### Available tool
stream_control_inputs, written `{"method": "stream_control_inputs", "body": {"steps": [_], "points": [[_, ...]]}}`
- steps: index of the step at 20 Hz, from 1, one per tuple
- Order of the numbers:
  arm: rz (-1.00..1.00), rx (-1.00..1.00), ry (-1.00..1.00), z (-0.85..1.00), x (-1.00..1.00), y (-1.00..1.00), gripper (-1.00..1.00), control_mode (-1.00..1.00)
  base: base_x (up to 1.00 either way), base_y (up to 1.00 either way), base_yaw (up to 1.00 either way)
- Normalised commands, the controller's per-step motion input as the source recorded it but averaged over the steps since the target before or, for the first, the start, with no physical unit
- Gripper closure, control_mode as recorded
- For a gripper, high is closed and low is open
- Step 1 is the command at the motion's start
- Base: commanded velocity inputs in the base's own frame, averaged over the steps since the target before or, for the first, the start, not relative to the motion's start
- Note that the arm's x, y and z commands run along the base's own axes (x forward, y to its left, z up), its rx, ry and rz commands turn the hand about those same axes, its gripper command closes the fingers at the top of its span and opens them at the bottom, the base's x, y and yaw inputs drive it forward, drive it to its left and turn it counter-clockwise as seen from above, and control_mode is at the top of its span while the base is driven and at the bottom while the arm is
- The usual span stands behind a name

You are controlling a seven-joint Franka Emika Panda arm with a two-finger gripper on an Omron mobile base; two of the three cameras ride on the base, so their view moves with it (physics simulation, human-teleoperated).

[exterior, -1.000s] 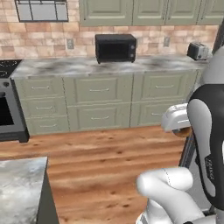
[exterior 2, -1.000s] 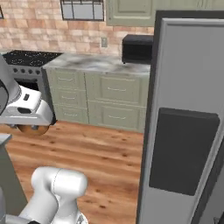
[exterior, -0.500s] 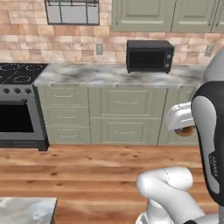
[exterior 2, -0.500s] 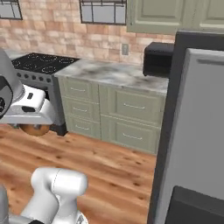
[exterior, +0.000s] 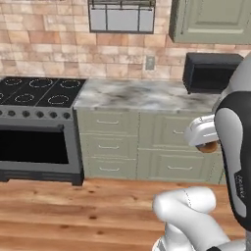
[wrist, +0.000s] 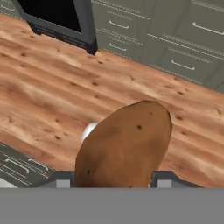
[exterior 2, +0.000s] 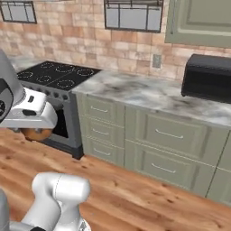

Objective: Take the tomato and potato out of the freezer and place them in the tupperware container on the counter. Then put the tupperware containing the vegetables back in the freezer.

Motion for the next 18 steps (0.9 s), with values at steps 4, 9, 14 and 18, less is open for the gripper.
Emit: {"method": "stream_control_inputs", "body": {"steps": [4,9,14,18], "points": [[0.00,0.00,0.00,0.00,0.00,0.00,1.00,1.00,1.00,0.42,0.28],[0.00,0.00,0.00,0.00,0.00,0.00,1.00,1.00,1.00,0.28,0.51],[0.00,0.00,0.00,0.00,0.00,0.00,1.00,1.00,1.00,0.15,0.61],[0.00,0.00,0.00,0.00,0.00,0.00,1.00,1.00,1.00,0.09,0.63]]}}
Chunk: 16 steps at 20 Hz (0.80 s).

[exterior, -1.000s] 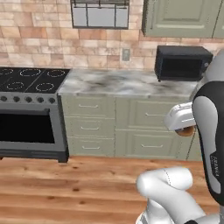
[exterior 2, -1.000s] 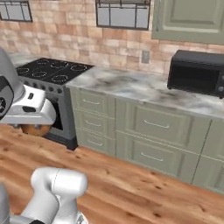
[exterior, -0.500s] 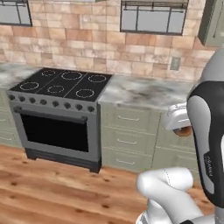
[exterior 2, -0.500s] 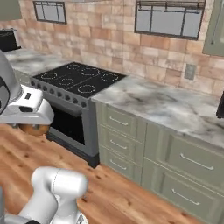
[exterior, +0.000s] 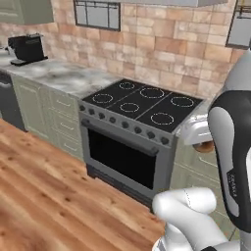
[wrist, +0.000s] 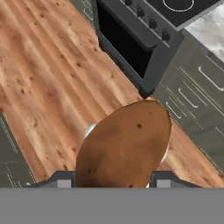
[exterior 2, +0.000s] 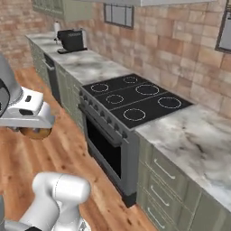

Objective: Take the tomato and potato out of the freezer and place them in the tupperware container on the counter. Then put the tupperware containing the vegetables back in the freezer.

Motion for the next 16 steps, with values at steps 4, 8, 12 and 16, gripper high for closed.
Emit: {"method": "stream_control_inputs", "body": {"steps": [4,8,12,16], "points": [[0.00,0.00,0.00,0.00,0.00,0.00,1.00,1.00,1.00,0.05,0.70],[0.00,0.00,0.00,0.00,0.00,0.00,1.00,1.00,0.95,0.01,0.77],[0.00,0.00,0.00,0.00,0.00,0.00,1.00,1.00,0.81,0.00,0.83],[0.00,0.00,0.00,0.00,0.00,0.00,1.00,1.00,0.84,0.00,0.84]]}}
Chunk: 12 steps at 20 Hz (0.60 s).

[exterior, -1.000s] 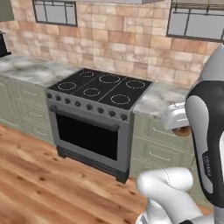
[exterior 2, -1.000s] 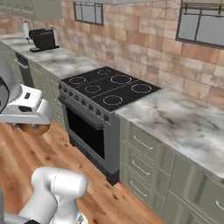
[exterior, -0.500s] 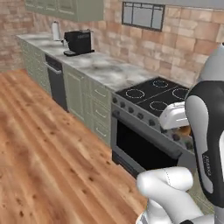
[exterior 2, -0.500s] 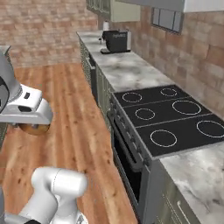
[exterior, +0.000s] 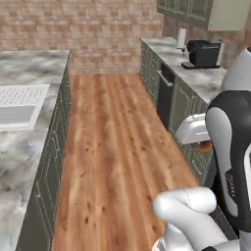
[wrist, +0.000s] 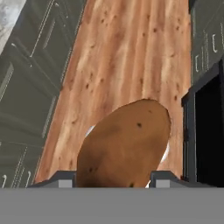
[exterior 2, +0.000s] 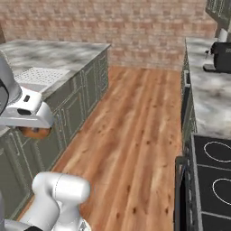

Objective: Take the tomato and potato out of the freezer and place them in the tupperware container on the counter. Then put the tupperware containing the vegetables back in the freezer.

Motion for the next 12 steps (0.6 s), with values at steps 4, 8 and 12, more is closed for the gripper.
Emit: {"method": "stream_control_inputs", "body": {"steps": [4,8,12], "points": [[0.00,0.00,0.00,0.00,0.00,0.00,1.00,1.00,0.76,0.00,0.84],[0.00,0.00,0.00,0.00,0.00,0.00,1.00,1.00,0.63,0.00,0.85],[0.00,0.00,0.00,0.00,0.00,0.00,1.00,1.00,0.46,0.00,0.86]]}}
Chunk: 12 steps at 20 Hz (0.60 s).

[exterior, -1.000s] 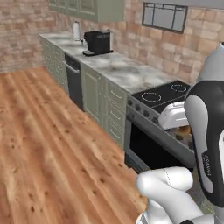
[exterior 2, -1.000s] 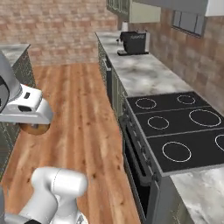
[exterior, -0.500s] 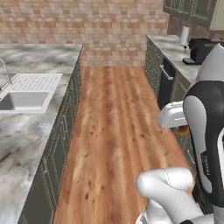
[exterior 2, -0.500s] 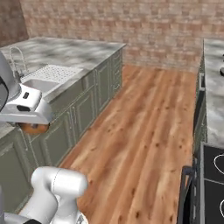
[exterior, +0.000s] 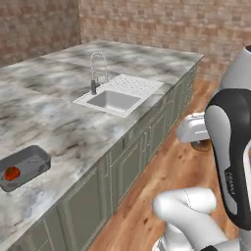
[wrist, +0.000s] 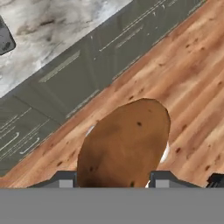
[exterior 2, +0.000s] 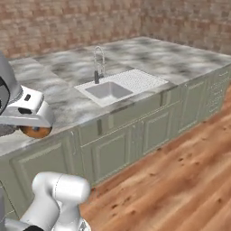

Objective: Take the tomato and potato out of the freezer and place them in the tupperware container on the counter. Then put the tupperware containing the vegetables back in the freezer.

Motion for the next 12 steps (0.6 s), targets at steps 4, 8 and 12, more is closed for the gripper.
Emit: {"method": "stream_control_inputs", "body": {"steps": [4,8,12], "points": [[0.00,0.00,0.00,0.00,0.00,0.00,1.00,1.00,0.63,0.00,0.84],[0.00,0.00,0.00,0.00,0.00,0.00,1.00,1.00,0.78,0.01,0.78],[0.00,0.00,0.00,0.00,0.00,0.00,1.00,1.00,0.86,0.03,0.72]]}}
